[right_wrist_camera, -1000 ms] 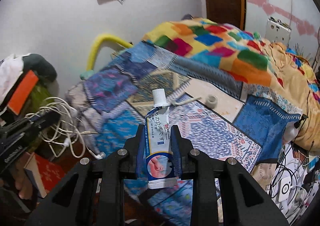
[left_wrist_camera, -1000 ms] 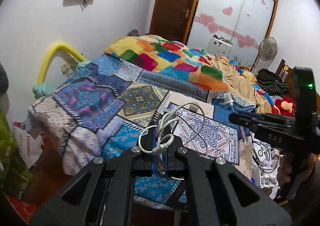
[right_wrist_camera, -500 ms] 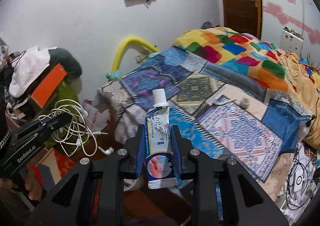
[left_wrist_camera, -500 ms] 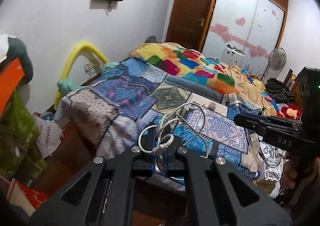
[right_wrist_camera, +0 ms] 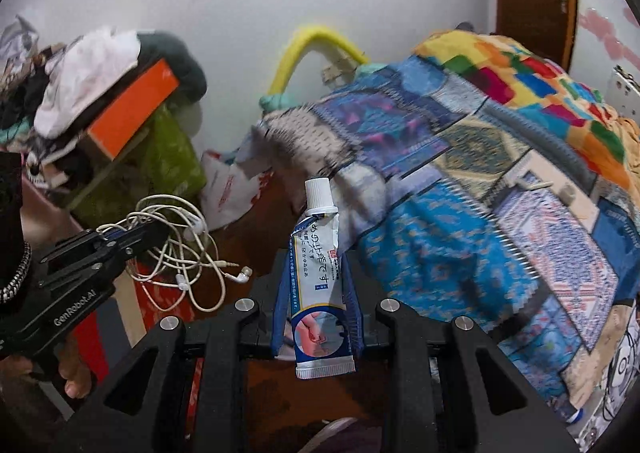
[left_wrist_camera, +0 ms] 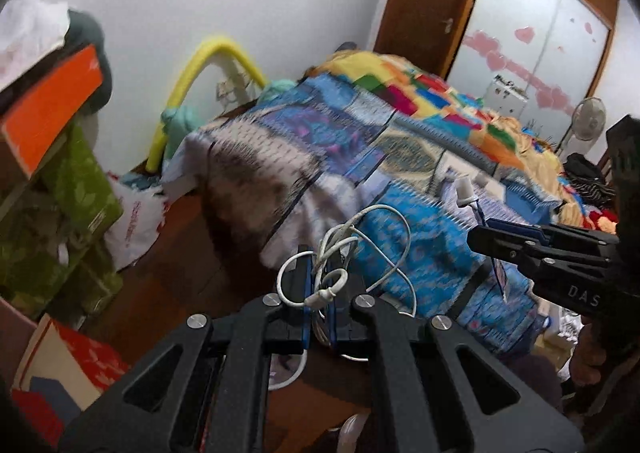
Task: Collect trash
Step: 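Carry the earphones and toothpaste tube with both tools over the white bin, then open both tools to drop the earphones and tube into the bin, then move both open tools back over the items on the quilt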
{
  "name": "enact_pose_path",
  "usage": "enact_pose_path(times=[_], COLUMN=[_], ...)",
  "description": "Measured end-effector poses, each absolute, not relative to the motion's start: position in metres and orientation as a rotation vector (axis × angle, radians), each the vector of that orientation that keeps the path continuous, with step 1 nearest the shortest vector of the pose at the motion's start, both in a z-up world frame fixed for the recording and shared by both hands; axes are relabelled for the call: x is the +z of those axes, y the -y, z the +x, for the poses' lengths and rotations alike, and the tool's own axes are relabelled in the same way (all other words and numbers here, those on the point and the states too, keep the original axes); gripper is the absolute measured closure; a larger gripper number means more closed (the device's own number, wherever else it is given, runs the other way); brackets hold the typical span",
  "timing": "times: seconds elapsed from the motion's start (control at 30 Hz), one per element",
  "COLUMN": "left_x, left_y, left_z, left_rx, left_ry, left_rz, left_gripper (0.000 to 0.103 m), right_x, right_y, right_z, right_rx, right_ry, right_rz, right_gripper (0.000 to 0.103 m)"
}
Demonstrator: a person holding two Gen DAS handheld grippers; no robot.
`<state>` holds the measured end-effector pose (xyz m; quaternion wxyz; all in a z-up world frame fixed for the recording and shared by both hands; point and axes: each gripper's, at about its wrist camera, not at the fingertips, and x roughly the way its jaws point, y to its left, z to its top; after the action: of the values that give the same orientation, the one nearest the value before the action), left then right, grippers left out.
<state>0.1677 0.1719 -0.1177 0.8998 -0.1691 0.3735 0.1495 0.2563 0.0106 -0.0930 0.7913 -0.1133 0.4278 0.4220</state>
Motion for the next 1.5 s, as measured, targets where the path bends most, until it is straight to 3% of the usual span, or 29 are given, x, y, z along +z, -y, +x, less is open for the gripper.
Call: enact_pose_path(times=[0.73,0.9,0.97,1.07,1.37,1.5], left_x=[-0.322,-0.333,-0.336,-0.337,-0.326,-0.326], left_y=[-0.254,-0.261,-0.263,-0.263,-0.25,-0.251], left_z=[0.157,0.162,0.164,0.163,0.164,0.17], left_rx=[0.378,0.39,0.386,0.381,0.347,0.362], left_ry=[-1.174,-1.198,-1.215,-1.217,-1.217,-1.223], left_rz=[-0.652,-0.681,-0.698,-0.703,-0.654,-0.671], left_gripper=[0.098,0.095,0.087,0.084,0.084,0.065], right_x=[-0.262,-0.272,-0.277,-0.281,-0.268,-0.254], right_y=[-0.13,-0.143,-0.145,-0.145,-0.127,-0.116], right_z=[0.234,0.24,0.244,0.247,0.249,0.25], right_rx=[0.965,0.997,1.001,0.977,0.944,0.937], right_ry=[-1.304,-1.342,-1.377,-1.389,-1.336,-1.292], right_rz=[-0.494,-0.462,-0.454,-0.459,-0.476,-0.462], right_gripper=[0.08,0.077,0.069,0.062,0.062,0.062])
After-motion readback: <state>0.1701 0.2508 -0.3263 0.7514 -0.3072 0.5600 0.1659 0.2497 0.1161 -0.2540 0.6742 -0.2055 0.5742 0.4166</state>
